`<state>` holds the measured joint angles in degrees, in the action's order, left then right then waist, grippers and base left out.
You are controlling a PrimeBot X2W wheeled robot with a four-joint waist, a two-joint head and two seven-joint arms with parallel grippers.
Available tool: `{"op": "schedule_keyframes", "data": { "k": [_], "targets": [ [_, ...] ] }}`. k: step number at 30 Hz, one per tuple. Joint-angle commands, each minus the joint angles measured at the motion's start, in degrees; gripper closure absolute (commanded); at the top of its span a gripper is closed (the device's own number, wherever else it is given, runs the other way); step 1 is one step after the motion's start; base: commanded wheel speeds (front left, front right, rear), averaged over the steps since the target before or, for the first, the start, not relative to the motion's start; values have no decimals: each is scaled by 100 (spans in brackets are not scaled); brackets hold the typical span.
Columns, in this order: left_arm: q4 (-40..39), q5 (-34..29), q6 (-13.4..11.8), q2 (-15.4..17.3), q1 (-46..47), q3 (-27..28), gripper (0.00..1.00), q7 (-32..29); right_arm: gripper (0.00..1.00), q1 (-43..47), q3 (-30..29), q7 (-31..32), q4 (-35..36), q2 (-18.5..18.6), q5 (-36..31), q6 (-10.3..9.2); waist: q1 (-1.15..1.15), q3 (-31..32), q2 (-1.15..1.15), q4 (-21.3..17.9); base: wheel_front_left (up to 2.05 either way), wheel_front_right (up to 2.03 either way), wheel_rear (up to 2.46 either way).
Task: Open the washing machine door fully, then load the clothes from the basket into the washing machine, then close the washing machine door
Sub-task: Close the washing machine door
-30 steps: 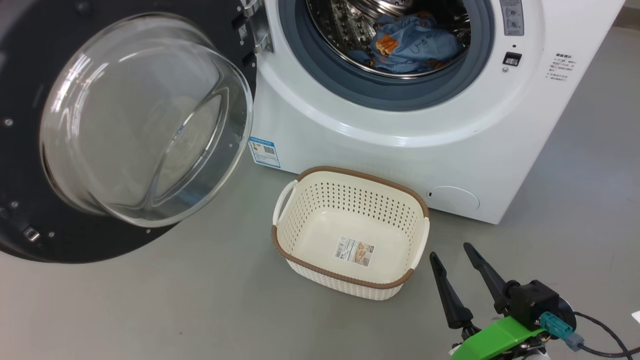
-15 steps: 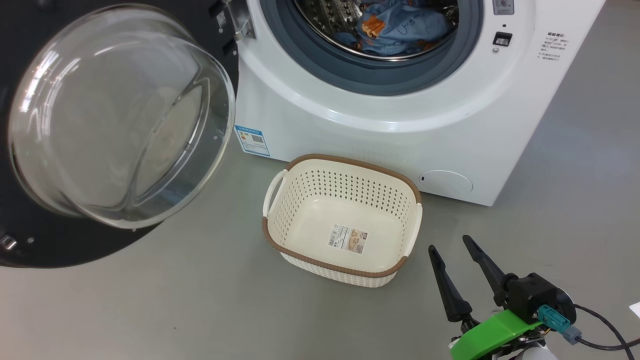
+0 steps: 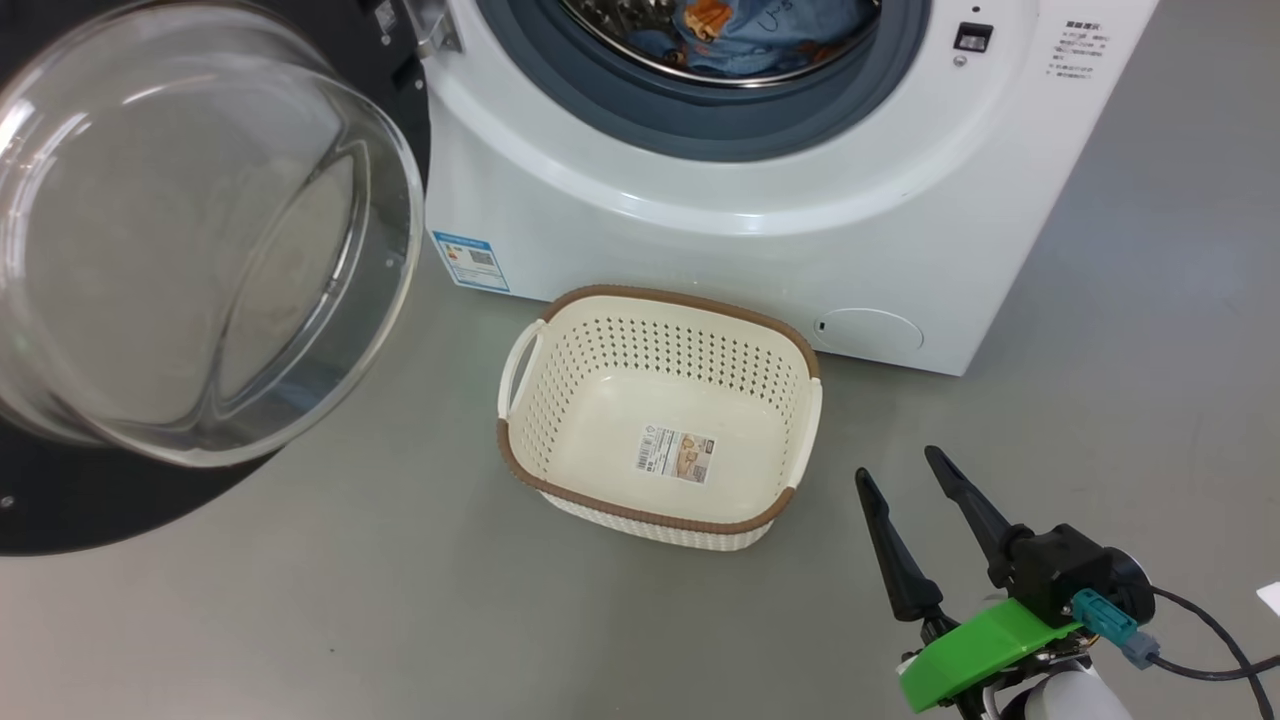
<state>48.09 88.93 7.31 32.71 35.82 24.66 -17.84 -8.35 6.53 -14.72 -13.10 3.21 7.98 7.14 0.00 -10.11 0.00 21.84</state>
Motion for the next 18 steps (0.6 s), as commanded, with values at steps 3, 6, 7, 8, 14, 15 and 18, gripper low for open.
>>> {"op": "schedule_keyframes", "data": {
  "k": [3,6,7,8,14,15,18],
  "targets": [
    [-73,115,18,415,160,189,100,-157,0,-165,119,-28,130,-34,-126,35,0,-89,0,-79,0,0,0],
    [-19,229,18,411,170,257,100,-298,0,-181,115,-28,130,-34,-150,35,0,-131,0,-134,0,0,0],
    [-10,239,18,415,172,268,100,-318,0,-185,106,-28,131,-34,-157,35,0,-145,0,-149,0,0,0],
    [-10,262,18,411,178,274,100,-372,0,-188,103,-28,134,-34,-163,35,0,-158,0,-161,0,0,0],
    [37,294,18,403,187,299,100,-514,0,-194,89,-28,145,-34,-193,35,0,-234,0,-220,0,0,0],
    [53,276,18,405,187,287,100,-522,0,-197,91,-28,148,-34,-194,35,0,-246,0,-226,0,0,0],
    [89,253,18,394,197,286,100,-514,0,-215,96,-28,145,-34,-181,35,0,-271,0,-248,0,0,0]
  ]
}}
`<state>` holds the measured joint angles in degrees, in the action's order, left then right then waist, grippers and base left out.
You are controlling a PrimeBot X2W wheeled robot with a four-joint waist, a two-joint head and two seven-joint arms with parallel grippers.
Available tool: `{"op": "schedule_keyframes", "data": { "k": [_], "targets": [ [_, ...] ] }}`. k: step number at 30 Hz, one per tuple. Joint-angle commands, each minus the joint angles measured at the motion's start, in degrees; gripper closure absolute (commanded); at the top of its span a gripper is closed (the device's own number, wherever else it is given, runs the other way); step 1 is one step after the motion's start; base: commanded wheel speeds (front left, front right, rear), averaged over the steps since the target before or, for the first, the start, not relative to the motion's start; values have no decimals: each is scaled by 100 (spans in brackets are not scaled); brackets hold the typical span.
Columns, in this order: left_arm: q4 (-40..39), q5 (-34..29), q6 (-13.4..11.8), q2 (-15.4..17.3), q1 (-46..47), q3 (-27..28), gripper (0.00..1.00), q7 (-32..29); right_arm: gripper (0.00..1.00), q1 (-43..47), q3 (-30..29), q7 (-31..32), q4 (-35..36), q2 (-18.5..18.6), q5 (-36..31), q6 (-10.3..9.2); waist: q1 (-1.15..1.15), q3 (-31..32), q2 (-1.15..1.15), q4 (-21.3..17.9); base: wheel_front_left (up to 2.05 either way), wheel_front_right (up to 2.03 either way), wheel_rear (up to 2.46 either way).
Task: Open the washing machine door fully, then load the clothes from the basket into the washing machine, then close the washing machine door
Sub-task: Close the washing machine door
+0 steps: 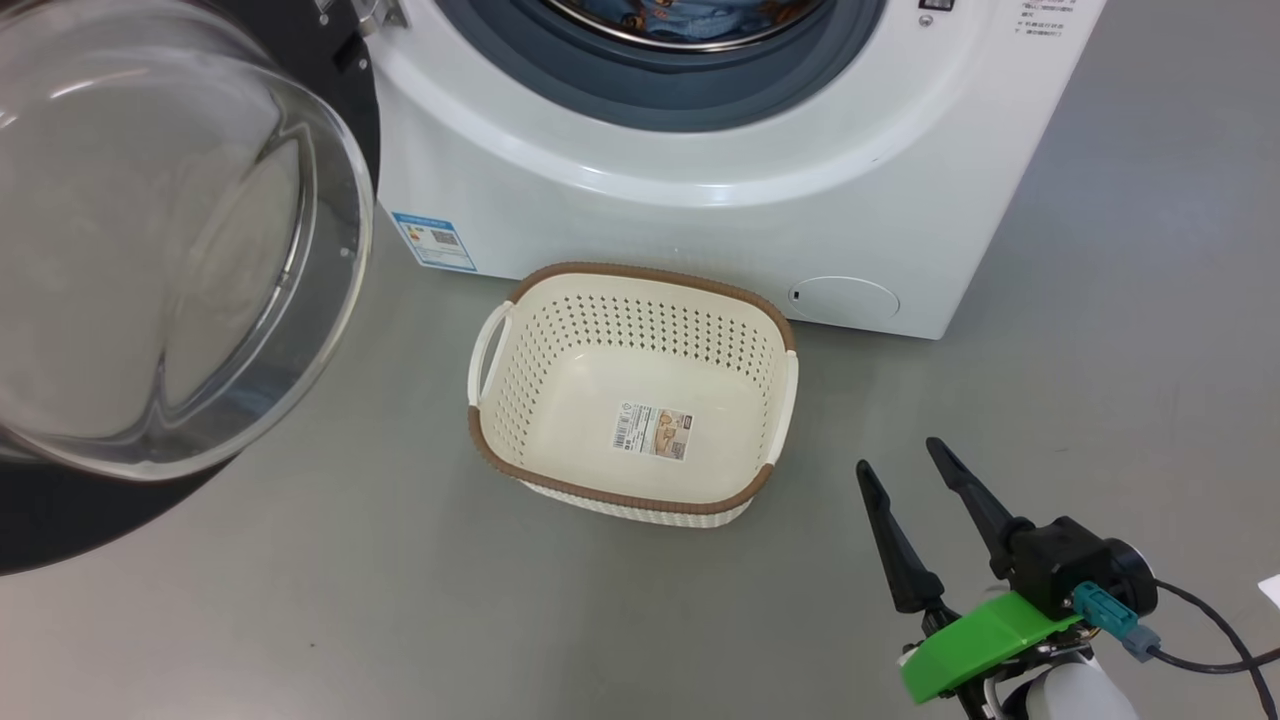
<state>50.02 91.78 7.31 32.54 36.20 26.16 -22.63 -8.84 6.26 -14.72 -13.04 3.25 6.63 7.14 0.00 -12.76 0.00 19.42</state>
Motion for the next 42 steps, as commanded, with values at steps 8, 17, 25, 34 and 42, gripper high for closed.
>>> {"op": "schedule_keyframes", "data": {
  "k": [8,17,25,34,42],
  "targets": [
    [-7,9,18,398,179,157,100,-233,0,-175,114,-28,139,-37,-13,35,0,-53,0,-28,0,0,0],
    [-132,181,18,376,34,179,100,-892,0,-179,113,-28,95,-37,40,35,0,-37,0,37,0,0,0],
    [-297,321,18,349,-197,221,100,-1533,0,-182,124,-28,60,-37,85,35,0,9,0,92,0,0,0],
    [-434,596,18,232,-364,307,100,-2295,0,-145,141,-28,25,-37,149,35,0,83,0,127,0,0,0],
    [-419,813,17,189,-487,254,100,-3094,0,-93,159,-28,22,-37,202,35,0,158,0,133,0,0,0]
  ]
}}
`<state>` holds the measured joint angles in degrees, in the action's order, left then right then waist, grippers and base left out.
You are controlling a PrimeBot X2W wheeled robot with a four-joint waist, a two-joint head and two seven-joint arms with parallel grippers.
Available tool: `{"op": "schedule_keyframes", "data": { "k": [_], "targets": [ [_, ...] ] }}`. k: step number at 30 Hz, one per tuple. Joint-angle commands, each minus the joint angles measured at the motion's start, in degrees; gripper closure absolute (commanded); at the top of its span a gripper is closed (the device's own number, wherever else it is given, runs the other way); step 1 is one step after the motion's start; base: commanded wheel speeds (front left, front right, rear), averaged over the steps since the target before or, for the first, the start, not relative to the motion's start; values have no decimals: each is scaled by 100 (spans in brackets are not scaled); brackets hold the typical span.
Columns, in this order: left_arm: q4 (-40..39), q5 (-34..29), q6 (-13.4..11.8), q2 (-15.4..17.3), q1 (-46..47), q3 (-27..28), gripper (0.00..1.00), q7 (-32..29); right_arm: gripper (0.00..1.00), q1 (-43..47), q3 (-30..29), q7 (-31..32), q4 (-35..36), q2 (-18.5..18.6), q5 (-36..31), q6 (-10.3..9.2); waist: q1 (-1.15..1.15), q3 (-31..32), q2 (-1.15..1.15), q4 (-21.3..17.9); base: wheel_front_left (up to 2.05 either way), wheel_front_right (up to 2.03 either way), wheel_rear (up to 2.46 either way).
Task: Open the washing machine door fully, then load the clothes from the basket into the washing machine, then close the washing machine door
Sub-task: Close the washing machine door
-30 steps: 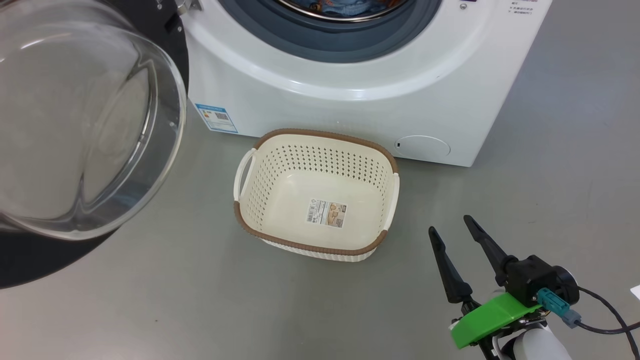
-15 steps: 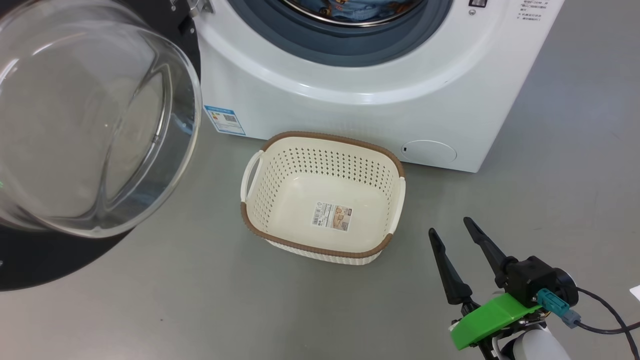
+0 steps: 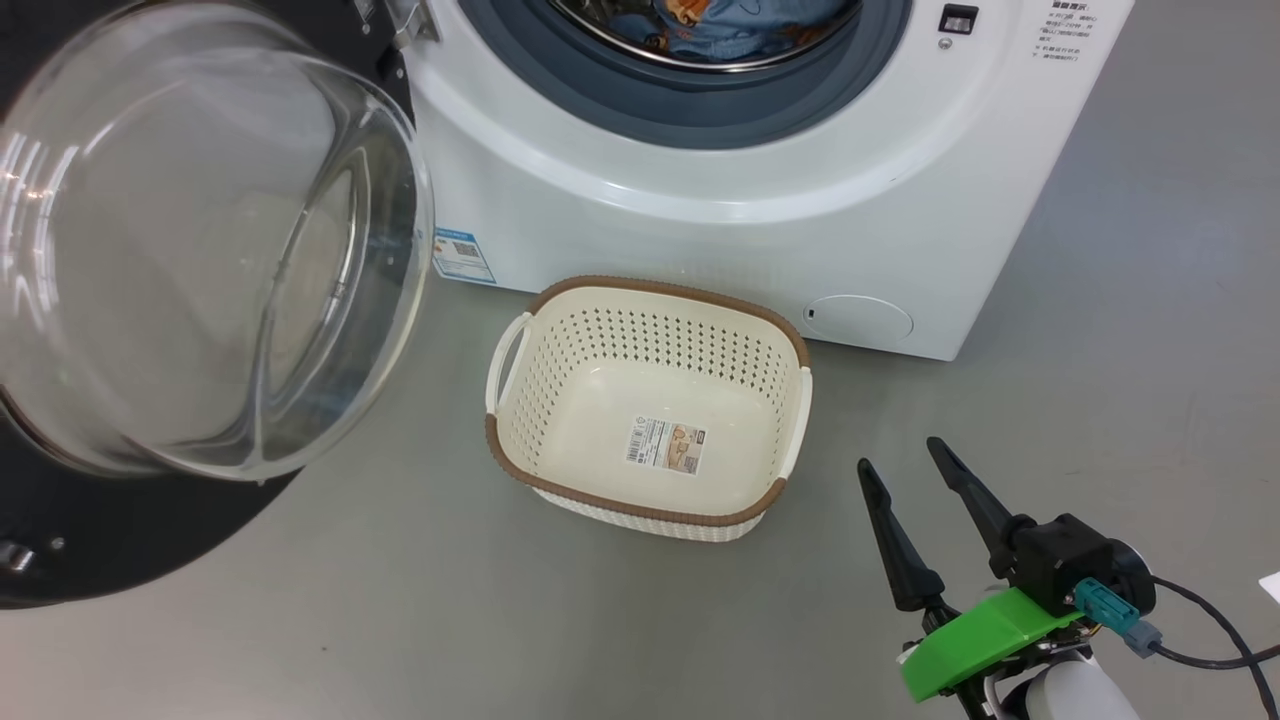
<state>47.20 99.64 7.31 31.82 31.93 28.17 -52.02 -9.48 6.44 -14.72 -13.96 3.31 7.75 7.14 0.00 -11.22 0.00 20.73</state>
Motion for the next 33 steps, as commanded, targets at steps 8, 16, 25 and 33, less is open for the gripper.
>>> {"op": "schedule_keyframes", "data": {
  "k": [8,16,25,33],
  "targets": [
    [-401,344,-100,164,-200,-12,100,-1064,0,5,155,-28,102,-44,130,35,0,52,0,22,0,0,0],
    [-1005,594,-201,-36,-494,-18,100,-1630,0,15,159,-28,111,-44,154,35,0,56,0,24,0,0,0],
    [-2161,867,-379,-408,-1007,-18,100,-2084,0,0,164,-28,98,-44,186,35,0,40,0,-10,0,0,0],
    [-3254,1099,-546,-875,-1488,22,100,-2213,0,-19,160,-28,113,-44,263,35,0,-4,0,-188,0,0,0]
  ]
}}
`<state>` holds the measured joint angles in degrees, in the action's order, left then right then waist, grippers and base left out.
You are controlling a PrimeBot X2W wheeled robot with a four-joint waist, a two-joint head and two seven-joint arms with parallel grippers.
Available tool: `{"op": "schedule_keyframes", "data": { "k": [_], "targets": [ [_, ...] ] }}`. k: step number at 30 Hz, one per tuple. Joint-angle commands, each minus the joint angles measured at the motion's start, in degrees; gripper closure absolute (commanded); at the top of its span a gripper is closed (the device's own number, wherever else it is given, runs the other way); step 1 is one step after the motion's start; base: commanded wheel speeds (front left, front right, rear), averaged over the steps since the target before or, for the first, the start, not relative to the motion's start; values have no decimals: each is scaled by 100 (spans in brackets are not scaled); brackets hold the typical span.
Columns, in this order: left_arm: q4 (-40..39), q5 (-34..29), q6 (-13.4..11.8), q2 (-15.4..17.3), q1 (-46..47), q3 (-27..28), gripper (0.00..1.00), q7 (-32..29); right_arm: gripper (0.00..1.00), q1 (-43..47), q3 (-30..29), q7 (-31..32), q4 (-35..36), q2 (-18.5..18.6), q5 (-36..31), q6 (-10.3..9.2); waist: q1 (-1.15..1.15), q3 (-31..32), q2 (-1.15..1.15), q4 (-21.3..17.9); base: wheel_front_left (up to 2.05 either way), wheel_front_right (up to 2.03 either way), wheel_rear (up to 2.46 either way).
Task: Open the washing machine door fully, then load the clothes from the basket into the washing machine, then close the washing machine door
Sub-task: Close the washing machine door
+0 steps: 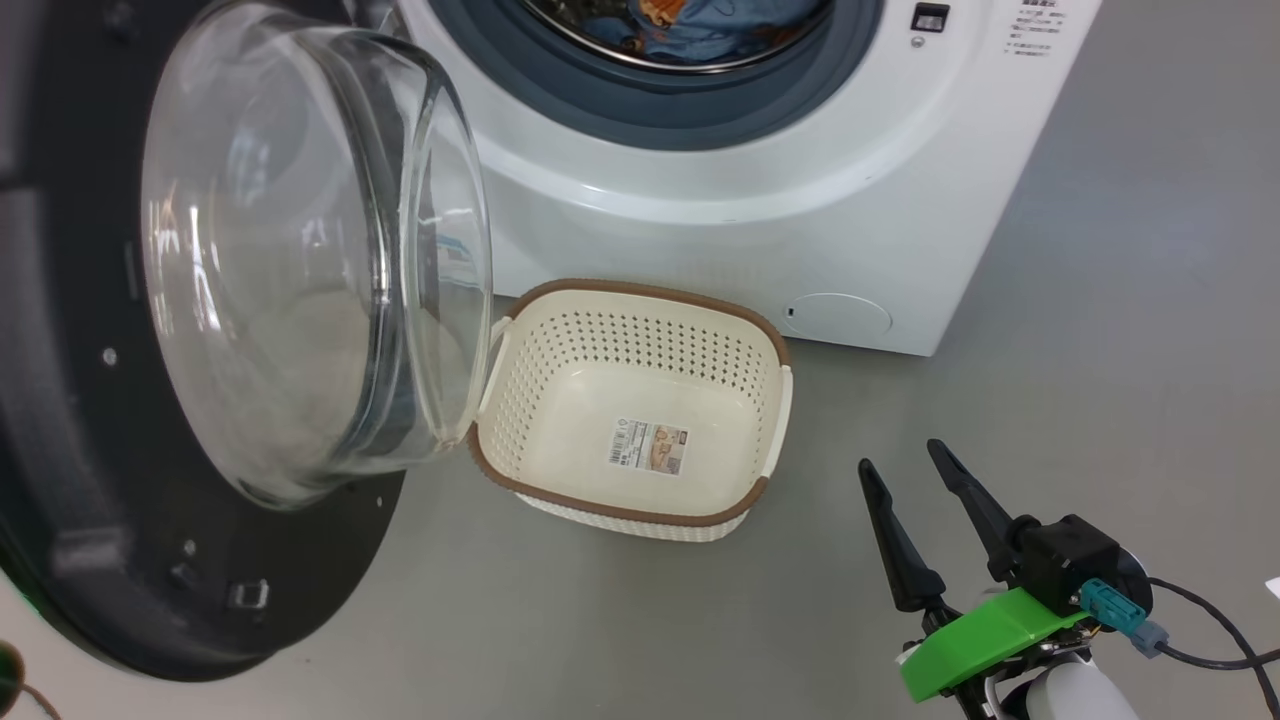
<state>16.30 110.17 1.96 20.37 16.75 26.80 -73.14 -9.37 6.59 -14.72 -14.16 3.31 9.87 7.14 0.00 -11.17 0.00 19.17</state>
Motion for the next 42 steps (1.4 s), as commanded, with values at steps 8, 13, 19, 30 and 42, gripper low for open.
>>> {"op": "schedule_keyframes", "data": {
  "k": [8,13,19,30,42],
  "targets": [
    [-935,157,-105,-79,-229,109,100,-147,0,-45,152,-28,196,-44,127,35,0,-84,0,-352,0,0,0],
    [-1227,239,-90,-346,-239,48,100,-118,0,-15,123,-28,237,-44,161,35,0,-112,0,-581,0,0,0],
    [-1600,122,-17,-695,-332,-66,100,67,0,33,112,-28,290,-44,215,35,0,-80,0,-920,0,0,0],
    [-1796,-6,73,-1153,-153,-222,100,411,0,94,125,-28,363,-44,264,35,0,-89,0,-1280,0,0,0],
    [-1690,-138,186,-1487,215,-449,100,734,0,113,135,-28,431,-44,339,35,0,-200,0,-1652,0,0,0]
  ]
}}
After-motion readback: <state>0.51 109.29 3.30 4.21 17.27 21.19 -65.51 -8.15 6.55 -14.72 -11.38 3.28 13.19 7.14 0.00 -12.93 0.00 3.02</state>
